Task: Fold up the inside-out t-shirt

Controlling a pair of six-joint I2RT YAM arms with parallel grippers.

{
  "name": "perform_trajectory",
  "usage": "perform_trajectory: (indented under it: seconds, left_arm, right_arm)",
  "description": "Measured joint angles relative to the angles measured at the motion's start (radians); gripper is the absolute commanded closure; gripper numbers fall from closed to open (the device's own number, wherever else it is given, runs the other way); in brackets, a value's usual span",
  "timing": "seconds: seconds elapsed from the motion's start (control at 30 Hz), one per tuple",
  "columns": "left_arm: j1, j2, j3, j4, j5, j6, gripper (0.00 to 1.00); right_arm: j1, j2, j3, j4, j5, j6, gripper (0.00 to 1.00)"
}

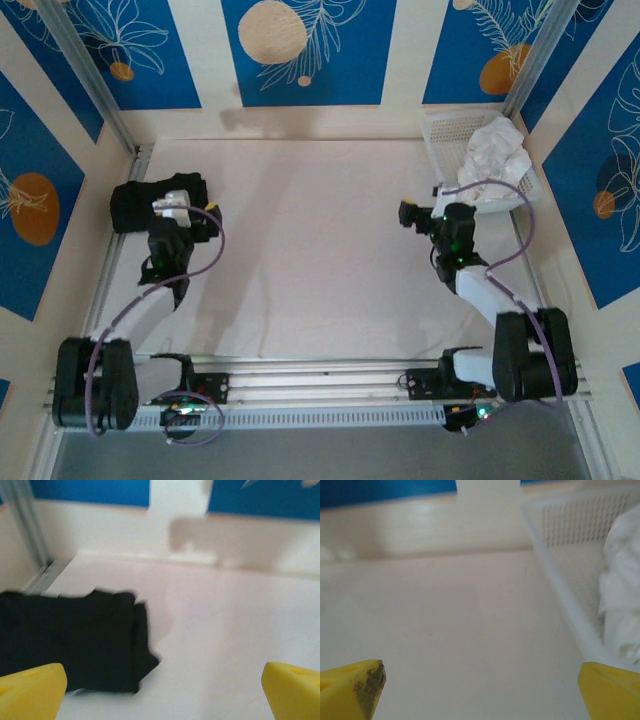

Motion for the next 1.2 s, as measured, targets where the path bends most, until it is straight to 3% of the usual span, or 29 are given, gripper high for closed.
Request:
perform_trajectory:
  seconds: [0.17,0.4,0.77,0.87,1.0,1.07,1.2]
  left_arm:
    - [-0.087,0.018,0.149,-0.172,0.130,-0.145,0.00]
    - [-0.246,0.119,0.280,-0.355,0.180,-0.186,0.00]
    - [-0.315,0.113,0.281,-0.456,0.169,-0.189,0.00]
    - [-0.321,0.095,0.281,-0.482,0.153,-0.187,0.00]
    - [-0.324,0.060,0.278,-0.526,0.131,-0.180,0.00]
    - [-0.325,0.037,0.275,-0.545,0.123,-0.178,0.00]
    - [-0.325,-0.010,0.271,-0.570,0.121,-0.179,0.00]
  right_arm:
    - [-0.095,0.014,0.253,-0.247,0.079,0.092,0.01]
    - [-0.315,0.383,0.659,-0.520,0.106,0.197,0.06]
    - [-0.337,0.978,1.295,-0.864,0.109,0.259,0.11]
    - [-0.329,1.109,1.456,-0.945,0.109,0.271,0.24]
    - [-0.317,1.242,1.624,-1.038,0.109,0.281,0.63]
    - [-0.309,1.256,1.653,-1.072,0.110,0.281,0.77]
    - [-0.279,1.154,1.552,-1.040,0.114,0.278,0.90]
